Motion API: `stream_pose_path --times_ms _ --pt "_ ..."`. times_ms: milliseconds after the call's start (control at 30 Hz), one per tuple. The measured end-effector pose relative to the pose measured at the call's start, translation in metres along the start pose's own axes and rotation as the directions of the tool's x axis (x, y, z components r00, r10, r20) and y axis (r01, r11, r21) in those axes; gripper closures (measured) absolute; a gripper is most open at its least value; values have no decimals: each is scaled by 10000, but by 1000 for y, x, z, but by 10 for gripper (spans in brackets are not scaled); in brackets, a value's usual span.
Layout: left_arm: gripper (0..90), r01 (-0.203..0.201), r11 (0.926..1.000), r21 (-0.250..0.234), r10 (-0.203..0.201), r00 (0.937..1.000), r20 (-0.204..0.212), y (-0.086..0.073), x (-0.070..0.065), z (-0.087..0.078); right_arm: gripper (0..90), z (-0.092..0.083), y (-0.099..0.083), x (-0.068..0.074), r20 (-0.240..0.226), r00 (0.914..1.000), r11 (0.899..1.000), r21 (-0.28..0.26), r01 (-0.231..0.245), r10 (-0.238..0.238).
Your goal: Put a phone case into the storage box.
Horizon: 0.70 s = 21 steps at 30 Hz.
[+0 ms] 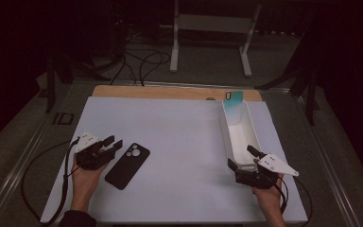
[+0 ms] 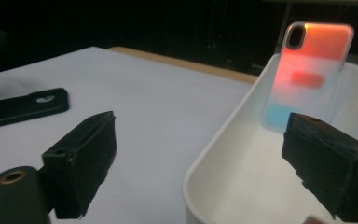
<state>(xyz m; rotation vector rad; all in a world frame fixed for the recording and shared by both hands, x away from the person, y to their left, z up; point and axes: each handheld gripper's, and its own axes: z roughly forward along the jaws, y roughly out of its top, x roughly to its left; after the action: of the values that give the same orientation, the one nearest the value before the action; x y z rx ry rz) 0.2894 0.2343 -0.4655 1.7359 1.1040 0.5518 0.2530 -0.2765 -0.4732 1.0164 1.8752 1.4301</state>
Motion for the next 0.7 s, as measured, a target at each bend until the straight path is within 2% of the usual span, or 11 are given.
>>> stream_pose_path --times_ms 33,67,100,200,267,333,433,533,700 --pt "534 -88 9996 -282 82 9997 -238 -2 -1 -7 96 0 0 0 -7 10000 10000 36 -5 5" --pt "377 -164 9993 -345 152 9993 -354 -4 -2 -10 96 0 1 1 -88 9999 9999 107 -69 70" --pt "344 -275 9987 -420 256 9987 -449 -7 -2 -13 95 0 1 1 -147 9999 9999 128 -76 78" --pt "149 -290 9984 -492 259 9978 -615 -14 -4 -21 91 -1 3 2 -323 9993 9998 79 -174 176" --pt "117 -337 9982 -502 312 9983 -497 -18 -4 -27 85 -1 3 2 -420 9990 9999 22 -153 154" --pt "99 -334 9988 -369 312 9977 -597 -21 -6 -32 85 -1 3 3 -419 9991 10000 14 -85 86" --pt "44 -517 9983 -262 504 9975 -487 -29 -7 -41 85 -1 3 3 -428 9991 10000 0 33 -33" --pt "7 -550 9974 -473 524 9971 -548 -33 -8 -49 85 -1 2 4 -526 9986 10000 37 85 -83" --pt "4 -500 9950 -860 442 9967 -682 -38 -8 -61 85 -2 1 5 -577 9982 9998 84 183 -178"
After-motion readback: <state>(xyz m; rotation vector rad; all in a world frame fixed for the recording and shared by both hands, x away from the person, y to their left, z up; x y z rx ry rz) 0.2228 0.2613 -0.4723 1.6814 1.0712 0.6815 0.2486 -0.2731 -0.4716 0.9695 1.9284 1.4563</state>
